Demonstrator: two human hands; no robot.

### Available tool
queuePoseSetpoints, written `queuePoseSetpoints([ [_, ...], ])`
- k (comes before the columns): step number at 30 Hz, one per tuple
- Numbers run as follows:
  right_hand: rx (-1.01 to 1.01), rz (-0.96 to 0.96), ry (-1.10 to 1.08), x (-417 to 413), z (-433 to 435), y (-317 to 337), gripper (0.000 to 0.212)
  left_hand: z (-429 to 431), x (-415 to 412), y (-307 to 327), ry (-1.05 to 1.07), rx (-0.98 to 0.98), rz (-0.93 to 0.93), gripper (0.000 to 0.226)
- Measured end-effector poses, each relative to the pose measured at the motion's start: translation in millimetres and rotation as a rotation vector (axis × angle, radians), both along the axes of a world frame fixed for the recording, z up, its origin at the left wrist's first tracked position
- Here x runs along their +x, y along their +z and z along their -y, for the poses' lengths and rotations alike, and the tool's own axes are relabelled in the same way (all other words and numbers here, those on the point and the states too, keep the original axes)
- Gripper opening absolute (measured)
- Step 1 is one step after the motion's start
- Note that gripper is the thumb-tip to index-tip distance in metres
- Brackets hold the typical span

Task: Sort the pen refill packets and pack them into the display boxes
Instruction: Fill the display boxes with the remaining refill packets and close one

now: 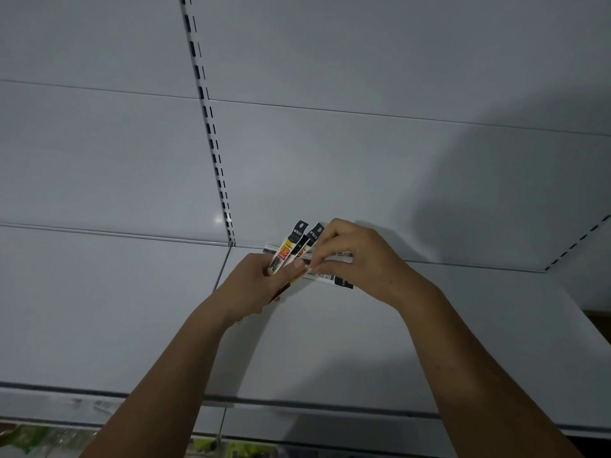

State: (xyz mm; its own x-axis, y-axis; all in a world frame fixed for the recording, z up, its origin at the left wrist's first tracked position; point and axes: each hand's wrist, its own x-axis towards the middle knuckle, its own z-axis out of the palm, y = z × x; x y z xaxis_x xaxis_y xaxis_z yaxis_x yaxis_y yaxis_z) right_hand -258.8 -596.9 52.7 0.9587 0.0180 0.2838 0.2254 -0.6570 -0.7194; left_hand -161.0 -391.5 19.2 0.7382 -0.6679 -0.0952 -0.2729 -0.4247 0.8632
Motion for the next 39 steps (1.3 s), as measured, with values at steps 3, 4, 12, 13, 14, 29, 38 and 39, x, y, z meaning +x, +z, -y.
queuePoseSetpoints([
  [3, -0.019, 0.045, -0.001, 4.3, -4.8, -4.7, 0.011, -1.1, 0.0, 5.1, -0.058, -0.029, -0.041, 0.053],
  [4, -0.028, 0.074, -0.019, 5.9, -6.9, -6.6, 0.012, -0.8, -1.4, 6.7, -0.082, -0.047, -0.049, 0.044],
  [12, -0.116, 0.258, -0.134, 12.4, -11.4, -22.6, 0.017, 0.6, -4.1, 2.7, -0.049, -0.204, -0.153, 0.019],
  [13, -0.085, 0.249, -0.160, 11.1, -10.8, -22.2, 0.019, -0.5, -3.9, 1.7, -0.050, -0.214, -0.158, 0.017],
  [14, -0.039, 0.234, -0.189, 10.0, -9.7, -21.3, 0.020, -1.7, -4.0, 1.1, -0.057, -0.225, -0.163, 0.016],
  [29, 0.128, 0.209, -0.267, 15.0, -16.3, -31.9, 0.016, -5.4, -2.9, -10.2, 0.073, -0.261, -0.055, 0.031],
  [38, -0.250, -0.369, -0.371, 31.5, 4.7, -68.2, 0.051, -20.7, 10.0, -23.4, 0.226, -0.218, -0.056, 0.041],
  [39, -0.288, -0.388, -0.384, 34.2, 4.0, -71.4, 0.055, -21.6, 11.4, -24.2, 0.236, -0.218, -0.046, 0.042],
])
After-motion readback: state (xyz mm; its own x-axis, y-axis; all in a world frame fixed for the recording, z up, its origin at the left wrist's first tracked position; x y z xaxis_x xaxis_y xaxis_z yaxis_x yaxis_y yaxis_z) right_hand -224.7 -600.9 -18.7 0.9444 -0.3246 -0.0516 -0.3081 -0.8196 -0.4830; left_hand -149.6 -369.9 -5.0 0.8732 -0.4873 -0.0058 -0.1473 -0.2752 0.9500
